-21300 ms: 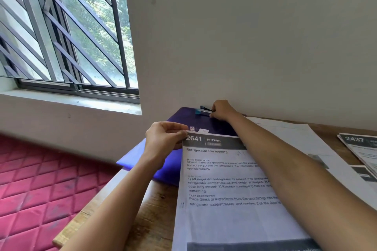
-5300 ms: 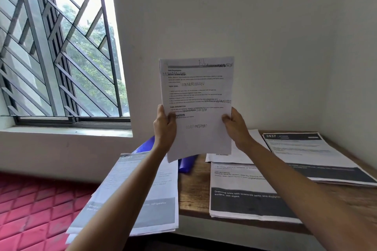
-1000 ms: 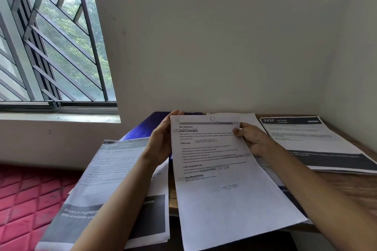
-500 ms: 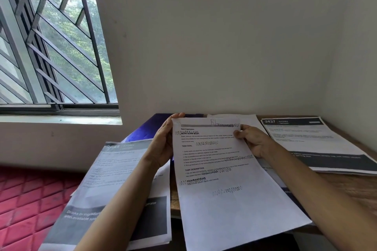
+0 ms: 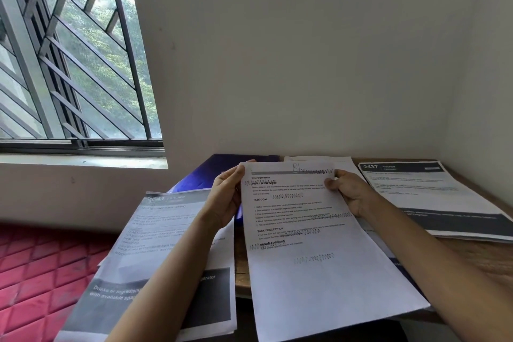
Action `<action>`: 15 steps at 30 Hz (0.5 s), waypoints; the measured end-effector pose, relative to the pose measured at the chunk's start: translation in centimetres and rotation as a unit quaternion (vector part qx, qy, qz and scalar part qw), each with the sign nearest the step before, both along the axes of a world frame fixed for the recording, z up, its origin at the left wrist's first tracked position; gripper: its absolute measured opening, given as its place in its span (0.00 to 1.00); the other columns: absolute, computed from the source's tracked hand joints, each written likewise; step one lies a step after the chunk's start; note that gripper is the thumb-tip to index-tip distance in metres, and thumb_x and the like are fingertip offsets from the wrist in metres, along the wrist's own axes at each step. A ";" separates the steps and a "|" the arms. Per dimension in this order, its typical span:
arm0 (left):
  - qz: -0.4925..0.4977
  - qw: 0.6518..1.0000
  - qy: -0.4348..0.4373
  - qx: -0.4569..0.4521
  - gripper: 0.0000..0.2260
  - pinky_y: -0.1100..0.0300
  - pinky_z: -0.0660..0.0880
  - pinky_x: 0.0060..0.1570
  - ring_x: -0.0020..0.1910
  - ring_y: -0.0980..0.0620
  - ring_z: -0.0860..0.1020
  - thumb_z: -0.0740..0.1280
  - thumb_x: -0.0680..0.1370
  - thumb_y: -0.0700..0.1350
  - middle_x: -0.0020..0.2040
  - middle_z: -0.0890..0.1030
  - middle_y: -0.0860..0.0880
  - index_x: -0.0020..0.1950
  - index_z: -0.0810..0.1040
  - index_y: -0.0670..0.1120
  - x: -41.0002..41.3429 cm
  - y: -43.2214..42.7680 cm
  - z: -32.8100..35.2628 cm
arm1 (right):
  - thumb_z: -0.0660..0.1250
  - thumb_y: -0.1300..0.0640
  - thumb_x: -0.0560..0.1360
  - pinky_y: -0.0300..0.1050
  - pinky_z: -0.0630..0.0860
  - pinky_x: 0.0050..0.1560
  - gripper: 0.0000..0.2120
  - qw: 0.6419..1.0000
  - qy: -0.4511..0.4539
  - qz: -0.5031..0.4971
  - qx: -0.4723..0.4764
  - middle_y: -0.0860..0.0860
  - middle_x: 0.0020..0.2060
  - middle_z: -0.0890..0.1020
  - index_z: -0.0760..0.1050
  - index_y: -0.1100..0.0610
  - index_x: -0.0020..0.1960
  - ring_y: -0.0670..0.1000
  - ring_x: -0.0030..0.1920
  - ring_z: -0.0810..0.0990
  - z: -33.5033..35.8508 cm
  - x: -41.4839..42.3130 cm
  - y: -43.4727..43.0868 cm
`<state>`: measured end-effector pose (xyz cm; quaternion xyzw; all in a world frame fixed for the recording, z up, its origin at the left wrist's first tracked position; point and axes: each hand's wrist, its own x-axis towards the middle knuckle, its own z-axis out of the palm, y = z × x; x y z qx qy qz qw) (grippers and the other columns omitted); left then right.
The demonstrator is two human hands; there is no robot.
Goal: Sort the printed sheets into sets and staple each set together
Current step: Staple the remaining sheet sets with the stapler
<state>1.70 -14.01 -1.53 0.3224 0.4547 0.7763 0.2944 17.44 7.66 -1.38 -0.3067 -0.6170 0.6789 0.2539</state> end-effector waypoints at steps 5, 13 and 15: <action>0.039 0.997 0.061 -0.012 0.11 0.57 0.81 0.38 0.42 0.48 0.83 0.61 0.81 0.42 0.45 0.84 0.42 0.61 0.79 0.42 0.1 0.2 -0.3 | 0.62 0.68 0.78 0.56 0.77 0.52 0.11 0.997 -0.020 -0.040 0.060 0.58 0.47 0.81 0.76 0.55 0.43 0.58 0.46 0.79 0.0 0.1 -0.3; 0.086 0.991 0.102 -0.033 0.11 0.58 0.80 0.39 0.42 0.47 0.83 0.62 0.81 0.38 0.45 0.84 0.42 0.61 0.78 0.38 -0.1 0.5 -0.9 | 0.67 0.64 0.75 0.47 0.75 0.54 0.09 0.971 -0.076 -0.112 0.197 0.58 0.55 0.80 0.76 0.59 0.55 0.57 0.52 0.79 -0.1 -0.1 -0.8; 0.094 0.990 0.101 -0.034 0.11 0.57 0.81 0.40 0.43 0.46 0.83 0.62 0.81 0.38 0.46 0.84 0.40 0.61 0.78 0.38 -0.1 0.5 -1.0 | 0.67 0.63 0.75 0.43 0.70 0.55 0.16 0.922 -0.095 -0.156 0.342 0.58 0.58 0.78 0.73 0.61 0.62 0.57 0.57 0.76 0.3 -0.1 -1.5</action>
